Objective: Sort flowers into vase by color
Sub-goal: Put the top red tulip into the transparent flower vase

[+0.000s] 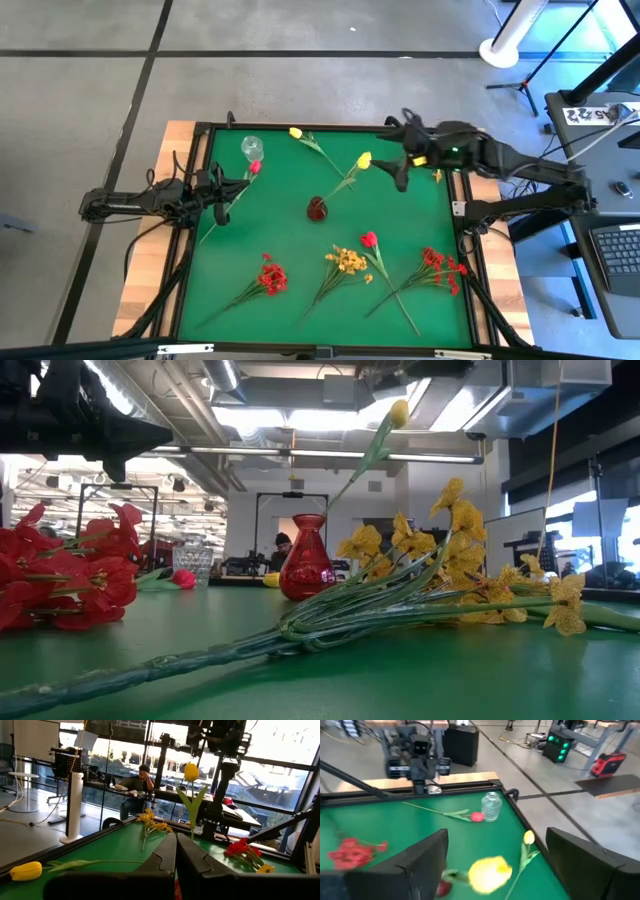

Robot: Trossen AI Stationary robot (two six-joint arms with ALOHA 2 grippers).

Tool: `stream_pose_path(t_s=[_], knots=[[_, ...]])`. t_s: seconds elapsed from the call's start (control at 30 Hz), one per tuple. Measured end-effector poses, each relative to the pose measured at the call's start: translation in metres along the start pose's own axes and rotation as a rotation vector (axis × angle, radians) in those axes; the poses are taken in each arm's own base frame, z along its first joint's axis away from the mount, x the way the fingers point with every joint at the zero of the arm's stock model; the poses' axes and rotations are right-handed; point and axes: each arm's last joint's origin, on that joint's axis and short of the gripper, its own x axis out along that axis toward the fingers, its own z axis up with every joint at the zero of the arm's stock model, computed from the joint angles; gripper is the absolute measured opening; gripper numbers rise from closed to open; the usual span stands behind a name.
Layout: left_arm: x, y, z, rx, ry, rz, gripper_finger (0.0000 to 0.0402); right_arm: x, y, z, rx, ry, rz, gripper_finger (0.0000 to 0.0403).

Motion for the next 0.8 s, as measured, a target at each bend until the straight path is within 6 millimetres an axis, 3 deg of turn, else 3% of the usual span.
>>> stream_pose_path(t_s=[0.37, 0.6, 0.8], knots=[[0.000, 0.000, 0.000, 0.000, 0.000, 0.000, 0.0000, -0.030, 0.000, -0.081, 0.145, -0.144, 0.027, 0.0332], [0.000, 0.000, 0.000, -0.001, 0.000, 0.000, 0.0000, -0.048, 0.000, -0.111, 0.191, -0.316, 0.057, 0.0332], [0.000, 0.000, 0.000, -0.012, -0.003, -0.001, 0.0000, -0.046, 0.002, -0.136, 0.218, -0.346, 0.096, 0.0332]])
